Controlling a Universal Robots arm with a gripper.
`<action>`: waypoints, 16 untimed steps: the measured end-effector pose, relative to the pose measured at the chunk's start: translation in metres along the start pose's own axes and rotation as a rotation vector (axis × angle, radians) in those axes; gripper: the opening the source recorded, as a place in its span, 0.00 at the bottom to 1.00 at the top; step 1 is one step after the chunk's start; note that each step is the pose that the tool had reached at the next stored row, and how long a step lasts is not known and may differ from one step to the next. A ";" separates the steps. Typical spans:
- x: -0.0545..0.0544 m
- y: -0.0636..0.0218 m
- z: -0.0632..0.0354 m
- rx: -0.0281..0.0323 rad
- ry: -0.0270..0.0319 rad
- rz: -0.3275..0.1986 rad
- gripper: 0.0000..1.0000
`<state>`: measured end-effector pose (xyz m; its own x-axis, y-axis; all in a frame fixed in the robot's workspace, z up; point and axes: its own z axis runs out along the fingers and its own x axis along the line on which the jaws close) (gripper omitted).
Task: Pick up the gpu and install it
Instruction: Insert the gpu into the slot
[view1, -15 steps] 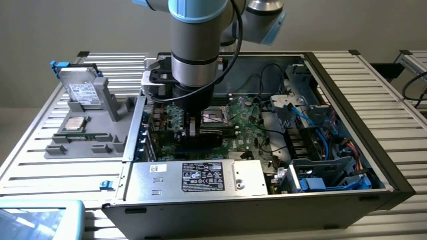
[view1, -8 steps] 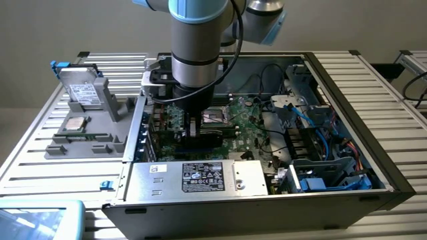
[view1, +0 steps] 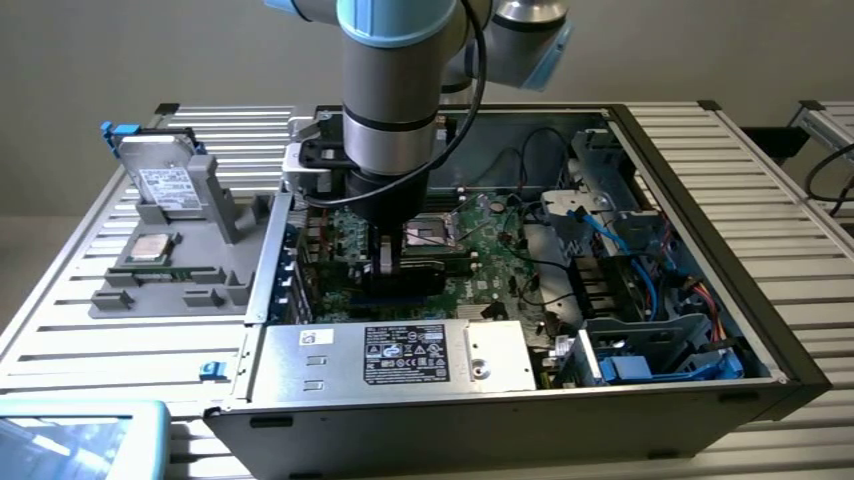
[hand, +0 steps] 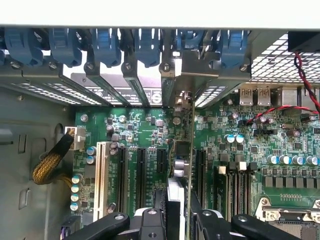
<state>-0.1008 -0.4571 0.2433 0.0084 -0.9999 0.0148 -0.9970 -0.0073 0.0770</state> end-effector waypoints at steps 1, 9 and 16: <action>0.000 0.0000 0.0000 0.0000 0.0000 -0.001 0.29; -0.001 0.0000 0.0001 -0.0002 0.0003 -0.009 0.29; -0.001 0.0001 0.0000 -0.0008 0.0001 -0.010 0.29</action>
<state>-0.1009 -0.4560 0.2433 0.0180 -0.9997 0.0141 -0.9968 -0.0168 0.0779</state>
